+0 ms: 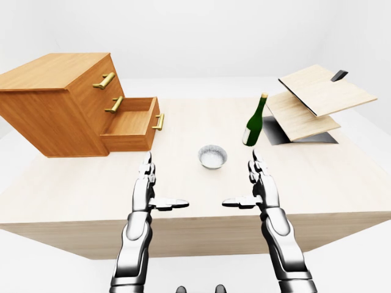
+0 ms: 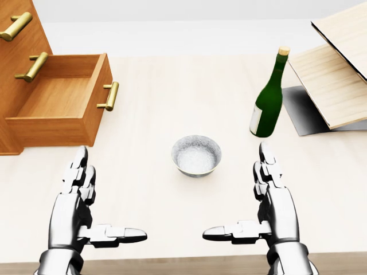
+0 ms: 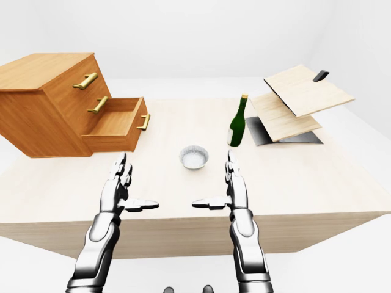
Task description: Put the bowl on top of the cabinet.
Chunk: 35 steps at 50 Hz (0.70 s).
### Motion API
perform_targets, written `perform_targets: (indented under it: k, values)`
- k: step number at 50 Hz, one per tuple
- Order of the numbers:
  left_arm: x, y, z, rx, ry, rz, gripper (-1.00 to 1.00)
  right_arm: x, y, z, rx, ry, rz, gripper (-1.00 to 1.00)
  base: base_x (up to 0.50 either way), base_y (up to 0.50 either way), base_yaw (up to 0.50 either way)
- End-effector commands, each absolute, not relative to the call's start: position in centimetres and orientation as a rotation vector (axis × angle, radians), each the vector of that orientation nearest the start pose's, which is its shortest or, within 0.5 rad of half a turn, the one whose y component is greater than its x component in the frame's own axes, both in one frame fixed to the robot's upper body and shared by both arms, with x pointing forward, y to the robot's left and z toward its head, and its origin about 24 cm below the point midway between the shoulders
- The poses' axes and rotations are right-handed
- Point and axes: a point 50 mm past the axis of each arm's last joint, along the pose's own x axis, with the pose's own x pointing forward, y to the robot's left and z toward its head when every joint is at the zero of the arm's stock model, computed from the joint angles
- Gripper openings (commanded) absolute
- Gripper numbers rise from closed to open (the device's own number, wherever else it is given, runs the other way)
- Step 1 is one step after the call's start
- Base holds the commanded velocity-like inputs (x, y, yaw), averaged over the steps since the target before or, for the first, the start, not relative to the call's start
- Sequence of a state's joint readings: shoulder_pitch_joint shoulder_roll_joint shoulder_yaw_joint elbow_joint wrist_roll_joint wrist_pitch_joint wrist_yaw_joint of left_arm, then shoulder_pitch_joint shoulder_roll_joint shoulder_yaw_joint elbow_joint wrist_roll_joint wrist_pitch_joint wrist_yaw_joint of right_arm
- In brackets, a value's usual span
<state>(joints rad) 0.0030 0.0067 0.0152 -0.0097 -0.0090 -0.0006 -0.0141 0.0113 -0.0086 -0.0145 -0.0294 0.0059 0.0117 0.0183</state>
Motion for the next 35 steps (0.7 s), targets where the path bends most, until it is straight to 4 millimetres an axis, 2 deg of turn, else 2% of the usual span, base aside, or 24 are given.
perform_targets:
  k: [1, 8, 11, 12, 13, 18, 27, 32, 35]
  values:
    - [25.0, 16.0, 4.9, 0.005, -0.038, 0.006, 1.0, 24.5, -15.8, 5.8, 0.029, -0.047, 0.027, 1.0, 0.0, 0.0, 0.0]
    - [23.9, 16.2, 7.0, -0.018, -0.072, -0.004, 1.0, 23.9, -15.8, 7.1, -0.022, -0.078, 0.014, 1.0, 0.0, 0.0, 0.0]
    - [23.1, 16.5, 9.0, -0.032, -0.162, -0.004, 1.0, 23.3, -15.6, 8.8, -0.043, -0.151, 0.008, 1.0, 0.0, 0.0, 0.0]
    - [22.5, 16.8, 10.6, -0.036, -0.23, -0.001, 1.0, 22.9, -15.6, 9.6, -0.048, -0.182, 0.009, 1.0, 0.0, 0.0, 0.0]
    - [22.3, 16.9, 11.3, -0.042, -0.262, -0.001, 1.0, 22.7, -15.5, 10.0, -0.053, -0.199, 0.007, 1.0, 0.0, 0.0, 0.0]
    - [21.4, 17.1, 12.8, -0.036, -0.331, 0.009, 1.0, 21.5, -15.3, 12.6, -0.074, -0.314, -0.011, 1.0, 0.0, 0.0, 0.0]
    - [20.3, 18.2, 15.9, -0.056, -0.479, 0.037, 1.0, 20.1, -15.1, 14.9, -0.101, -0.417, -0.003, 1.0, 0.0, 0.0, 0.0]
    - [20.3, 18.9, 16.9, -0.075, -0.529, 0.063, 1.0, 19.4, -15.0, 15.8, -0.114, -0.459, 0.001, 1.0, 0.0, 0.0, 0.0]
    - [20.2, 19.5, 17.7, -0.089, -0.572, 0.084, 1.0, 18.3, -15.5, 17.1, -0.135, -0.519, -0.015, 1.0, 0.0, 0.0, 0.0]
